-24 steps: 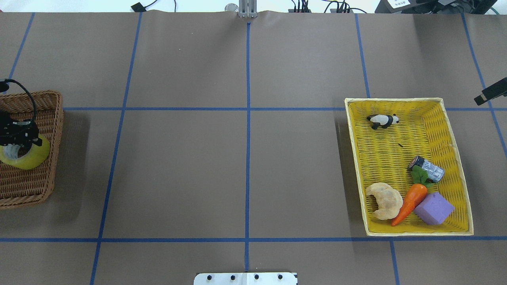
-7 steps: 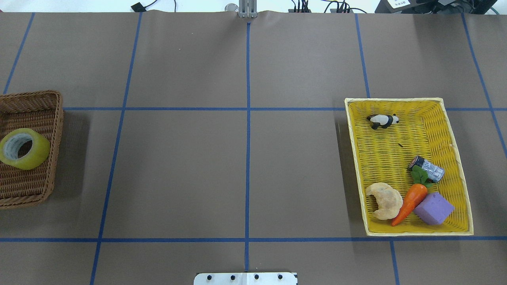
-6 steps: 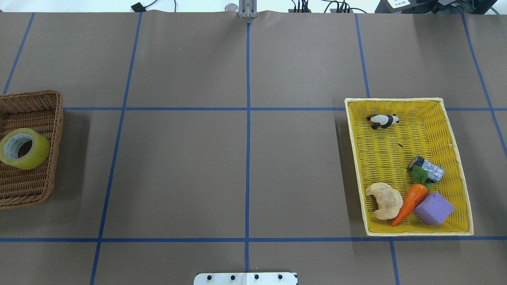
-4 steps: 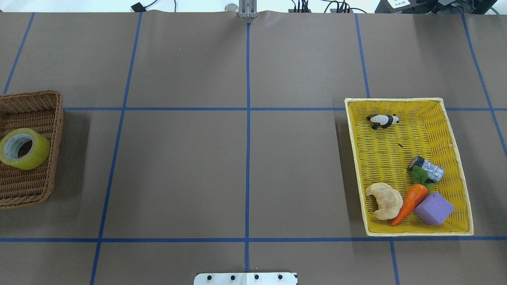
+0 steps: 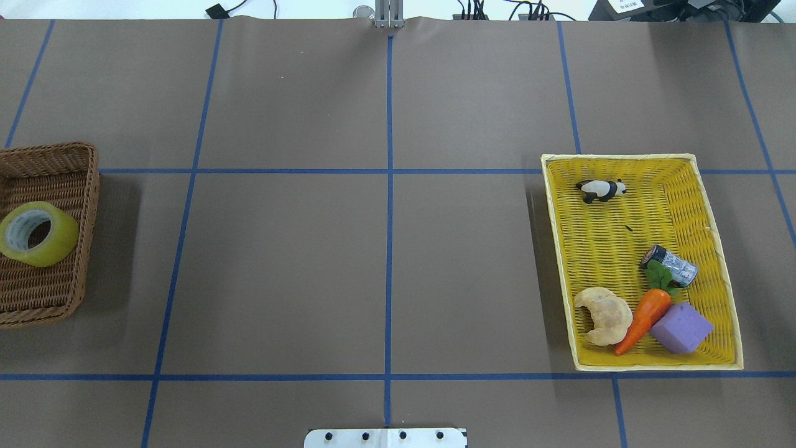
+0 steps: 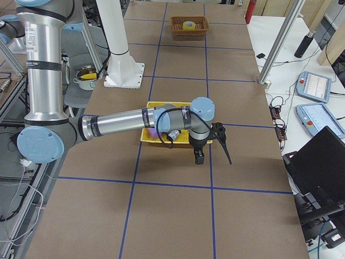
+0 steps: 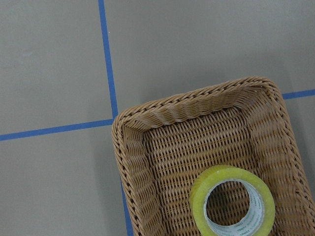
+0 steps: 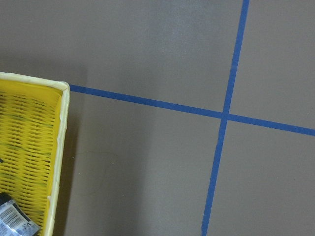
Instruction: Move tape to another basket
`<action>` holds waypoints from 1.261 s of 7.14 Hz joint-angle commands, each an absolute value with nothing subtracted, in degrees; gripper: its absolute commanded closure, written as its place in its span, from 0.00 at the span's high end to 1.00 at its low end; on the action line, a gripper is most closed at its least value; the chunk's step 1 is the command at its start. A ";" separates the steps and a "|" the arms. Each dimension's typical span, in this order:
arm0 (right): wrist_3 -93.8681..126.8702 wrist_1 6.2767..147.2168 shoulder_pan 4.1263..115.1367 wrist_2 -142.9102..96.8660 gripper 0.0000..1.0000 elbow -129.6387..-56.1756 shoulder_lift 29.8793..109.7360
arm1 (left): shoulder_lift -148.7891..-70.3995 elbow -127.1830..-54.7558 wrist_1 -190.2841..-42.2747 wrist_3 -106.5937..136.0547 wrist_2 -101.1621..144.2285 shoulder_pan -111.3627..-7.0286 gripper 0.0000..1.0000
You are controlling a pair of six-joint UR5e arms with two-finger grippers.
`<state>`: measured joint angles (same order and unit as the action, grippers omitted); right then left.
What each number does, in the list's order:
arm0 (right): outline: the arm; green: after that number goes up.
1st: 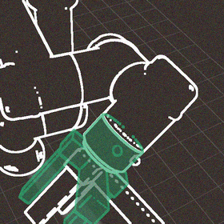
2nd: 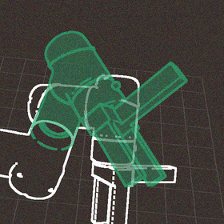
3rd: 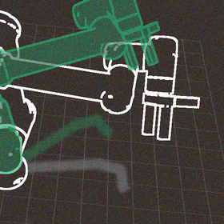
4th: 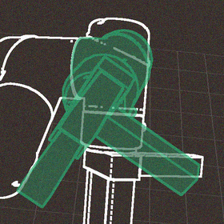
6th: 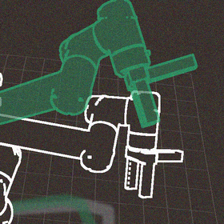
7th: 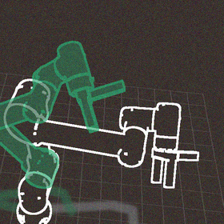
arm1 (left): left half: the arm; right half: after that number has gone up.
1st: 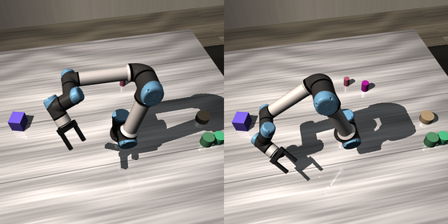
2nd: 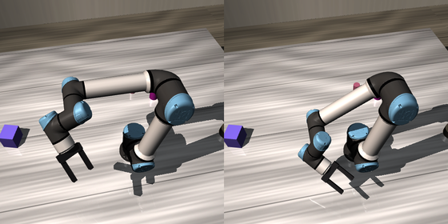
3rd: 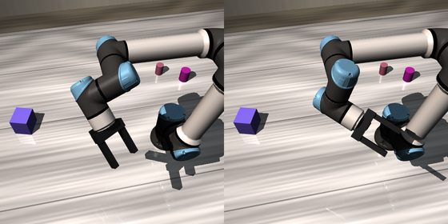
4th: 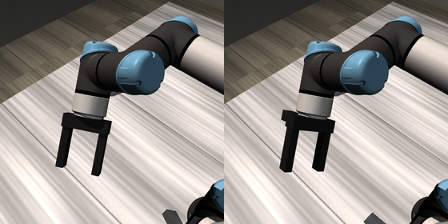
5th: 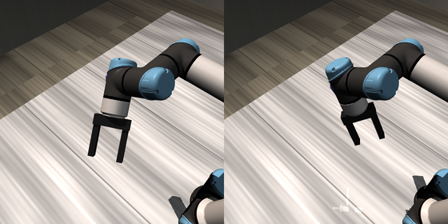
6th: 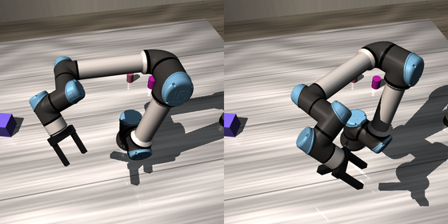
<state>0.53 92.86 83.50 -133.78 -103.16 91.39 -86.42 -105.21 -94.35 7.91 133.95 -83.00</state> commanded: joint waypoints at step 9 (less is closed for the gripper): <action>0.26 92.46 83.41 -134.03 1.00 -102.66 92.46 | -85.61 -104.94 -94.84 7.47 134.47 -82.88 0.98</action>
<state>0.27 92.46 83.41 -133.90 -102.70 92.21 -85.56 -105.02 -94.94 7.58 134.47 -82.88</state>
